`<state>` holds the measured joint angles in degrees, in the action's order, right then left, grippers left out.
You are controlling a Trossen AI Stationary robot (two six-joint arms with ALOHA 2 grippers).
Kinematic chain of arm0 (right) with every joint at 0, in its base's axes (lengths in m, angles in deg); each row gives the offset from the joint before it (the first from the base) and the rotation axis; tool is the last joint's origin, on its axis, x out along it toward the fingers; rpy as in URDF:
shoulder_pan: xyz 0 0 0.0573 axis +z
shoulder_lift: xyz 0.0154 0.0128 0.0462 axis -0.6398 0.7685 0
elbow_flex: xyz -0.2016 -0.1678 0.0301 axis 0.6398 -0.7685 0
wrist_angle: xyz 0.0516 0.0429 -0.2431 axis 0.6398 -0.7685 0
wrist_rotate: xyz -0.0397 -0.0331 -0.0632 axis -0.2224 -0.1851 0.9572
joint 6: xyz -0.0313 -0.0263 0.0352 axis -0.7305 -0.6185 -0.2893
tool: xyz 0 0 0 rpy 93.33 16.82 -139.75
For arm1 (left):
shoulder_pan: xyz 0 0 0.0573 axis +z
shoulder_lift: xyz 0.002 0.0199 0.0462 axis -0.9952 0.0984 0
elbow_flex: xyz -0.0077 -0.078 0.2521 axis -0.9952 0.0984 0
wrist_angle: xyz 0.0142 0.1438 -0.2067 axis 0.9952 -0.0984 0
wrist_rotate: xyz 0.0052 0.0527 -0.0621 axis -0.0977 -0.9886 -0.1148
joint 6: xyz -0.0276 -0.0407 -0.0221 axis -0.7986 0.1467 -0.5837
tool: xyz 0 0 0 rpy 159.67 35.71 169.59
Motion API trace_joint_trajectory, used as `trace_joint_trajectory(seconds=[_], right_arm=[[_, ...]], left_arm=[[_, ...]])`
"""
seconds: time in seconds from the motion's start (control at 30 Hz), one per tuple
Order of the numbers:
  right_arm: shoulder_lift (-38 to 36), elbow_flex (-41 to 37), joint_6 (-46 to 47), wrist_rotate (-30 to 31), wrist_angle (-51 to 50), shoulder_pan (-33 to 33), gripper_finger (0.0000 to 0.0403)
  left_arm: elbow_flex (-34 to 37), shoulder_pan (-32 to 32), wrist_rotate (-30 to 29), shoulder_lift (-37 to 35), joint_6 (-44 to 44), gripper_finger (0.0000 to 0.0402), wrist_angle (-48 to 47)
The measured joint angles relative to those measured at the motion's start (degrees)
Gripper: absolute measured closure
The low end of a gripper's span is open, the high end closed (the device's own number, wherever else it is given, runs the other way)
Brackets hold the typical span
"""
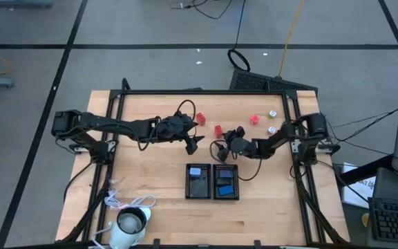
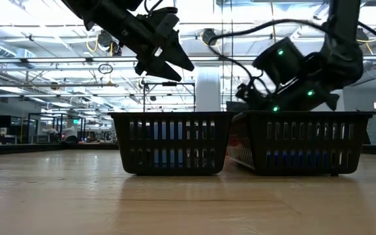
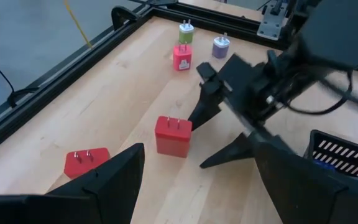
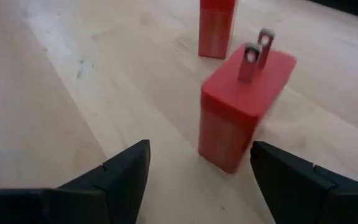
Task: Pick & Place Office items
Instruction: Put the right red charger adapter into the left black basket
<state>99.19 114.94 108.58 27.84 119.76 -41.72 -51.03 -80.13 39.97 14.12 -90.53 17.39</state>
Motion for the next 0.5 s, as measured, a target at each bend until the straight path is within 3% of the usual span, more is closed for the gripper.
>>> trace_joint_trajectory(seconds=[0.23,0.5], right_arm=[[5.0,4.2,0.1,0.3,-0.5,-1.4,0.0162],[5.5,4.2,3.0,3.9,0.3,-1.9,0.0212]], left_arm=[[0.0,0.0,0.0,0.0,0.0,0.0091,-0.1],[0.0,-0.2,0.0,0.0,-0.1,0.0091,-0.5]])
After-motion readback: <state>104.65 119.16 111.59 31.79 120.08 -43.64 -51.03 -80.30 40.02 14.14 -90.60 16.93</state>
